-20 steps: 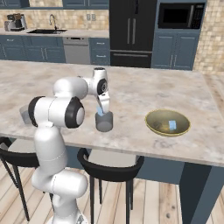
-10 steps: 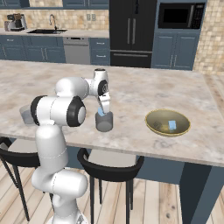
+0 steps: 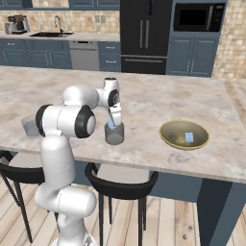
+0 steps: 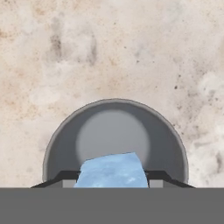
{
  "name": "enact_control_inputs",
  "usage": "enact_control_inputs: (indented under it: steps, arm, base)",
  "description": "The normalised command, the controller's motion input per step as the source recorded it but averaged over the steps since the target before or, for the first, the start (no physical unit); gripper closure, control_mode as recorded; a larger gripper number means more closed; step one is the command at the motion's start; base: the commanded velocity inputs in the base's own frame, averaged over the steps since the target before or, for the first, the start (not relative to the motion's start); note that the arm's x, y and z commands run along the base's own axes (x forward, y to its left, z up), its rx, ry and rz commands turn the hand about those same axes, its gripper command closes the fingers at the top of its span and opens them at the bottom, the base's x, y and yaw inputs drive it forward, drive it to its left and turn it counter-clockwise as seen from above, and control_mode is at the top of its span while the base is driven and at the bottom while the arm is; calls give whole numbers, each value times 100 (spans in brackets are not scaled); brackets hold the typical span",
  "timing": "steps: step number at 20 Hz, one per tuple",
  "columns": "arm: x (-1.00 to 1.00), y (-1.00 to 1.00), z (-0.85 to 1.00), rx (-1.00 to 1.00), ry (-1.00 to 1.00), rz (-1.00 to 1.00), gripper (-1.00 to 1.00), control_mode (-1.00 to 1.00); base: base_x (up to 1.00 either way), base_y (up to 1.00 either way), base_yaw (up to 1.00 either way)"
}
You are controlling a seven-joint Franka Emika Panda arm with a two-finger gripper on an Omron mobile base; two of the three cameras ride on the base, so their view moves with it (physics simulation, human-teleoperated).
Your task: There are four ice cubes in the ice bowl. Place two ice cubes in each glass of water.
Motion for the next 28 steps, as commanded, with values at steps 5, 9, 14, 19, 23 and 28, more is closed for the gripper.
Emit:
enact_control_inputs:
  steps: [5, 9, 14, 19, 23, 28]
  arm:
    - [10, -8, -3, 0, 0, 0, -100, -100]
    - [16, -1, 6, 1, 0, 0, -100, -100]
    - [19, -3, 79, 5, 0, -2, -100, -100]
    - [-70, -83, 75, 1, -5, -3, -100, -100]
    - [-100, -100, 3, -4, -6, 0, -100, -100]
    - [-92, -100, 0, -18, -3, 4, -100, -100]
  base:
    - [0, 0, 0]
    - [0, 0, 0]
    - [0, 0, 0]
    - [0, 0, 0]
    - [0, 0, 0]
    - [0, 0, 0]
